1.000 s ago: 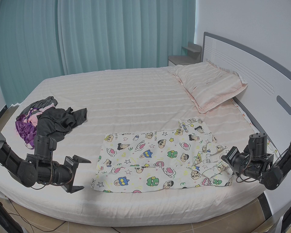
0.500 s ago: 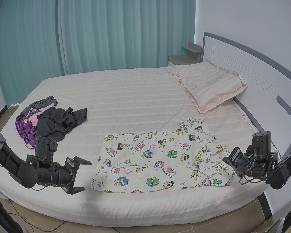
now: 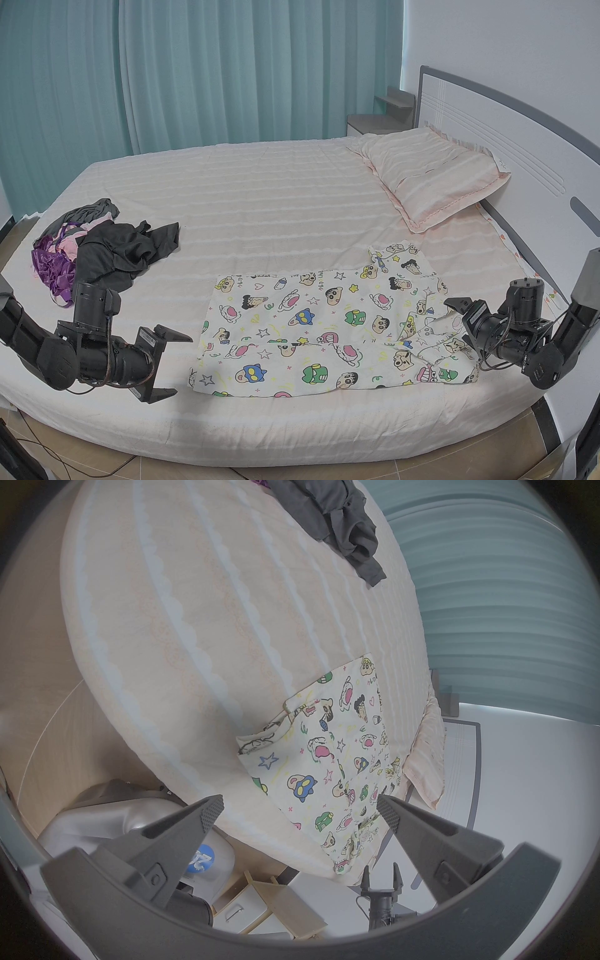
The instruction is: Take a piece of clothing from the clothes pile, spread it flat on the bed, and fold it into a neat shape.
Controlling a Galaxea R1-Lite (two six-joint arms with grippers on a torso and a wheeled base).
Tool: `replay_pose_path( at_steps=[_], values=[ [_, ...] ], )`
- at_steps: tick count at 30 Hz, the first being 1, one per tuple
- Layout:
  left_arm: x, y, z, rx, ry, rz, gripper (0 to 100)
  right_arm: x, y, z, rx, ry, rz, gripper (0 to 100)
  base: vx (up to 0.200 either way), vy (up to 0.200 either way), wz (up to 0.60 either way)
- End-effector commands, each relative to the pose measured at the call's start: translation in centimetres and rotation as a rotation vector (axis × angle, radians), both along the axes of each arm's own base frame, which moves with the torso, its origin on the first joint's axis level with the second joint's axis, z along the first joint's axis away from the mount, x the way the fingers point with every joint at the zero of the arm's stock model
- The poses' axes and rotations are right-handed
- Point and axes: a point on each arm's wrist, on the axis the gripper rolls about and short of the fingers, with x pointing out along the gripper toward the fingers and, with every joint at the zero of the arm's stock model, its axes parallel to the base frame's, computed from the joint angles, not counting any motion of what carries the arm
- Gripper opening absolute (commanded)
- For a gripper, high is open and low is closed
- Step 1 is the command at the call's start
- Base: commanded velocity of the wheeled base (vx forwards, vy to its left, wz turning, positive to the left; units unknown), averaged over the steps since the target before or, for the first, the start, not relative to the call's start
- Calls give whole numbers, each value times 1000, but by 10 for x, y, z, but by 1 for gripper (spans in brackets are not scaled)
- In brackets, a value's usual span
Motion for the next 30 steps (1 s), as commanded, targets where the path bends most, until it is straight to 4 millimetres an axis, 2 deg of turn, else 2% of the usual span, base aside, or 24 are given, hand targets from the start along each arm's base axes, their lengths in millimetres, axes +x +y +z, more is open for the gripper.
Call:
replay_pose_path(
  at_steps=[1, 12, 24, 30],
  values=[
    [-4, -3, -2, 2, 11, -16, 100, 9, -6, -44, -18, 97, -22, 100, 0, 0, 0],
    [-5, -3, -4, 7, 18, -16, 100, 17, -25, -48, -6, 91, -80, 100, 0, 0, 0],
    [-5, -3, -5, 9, 19, -18, 100, 18, -22, -62, -11, 132, -73, 100, 0, 0, 0],
    [-5, -3, -5, 10, 19, -19, 100, 25, -22, -65, -16, 122, -87, 100, 0, 0, 0]
  ],
)
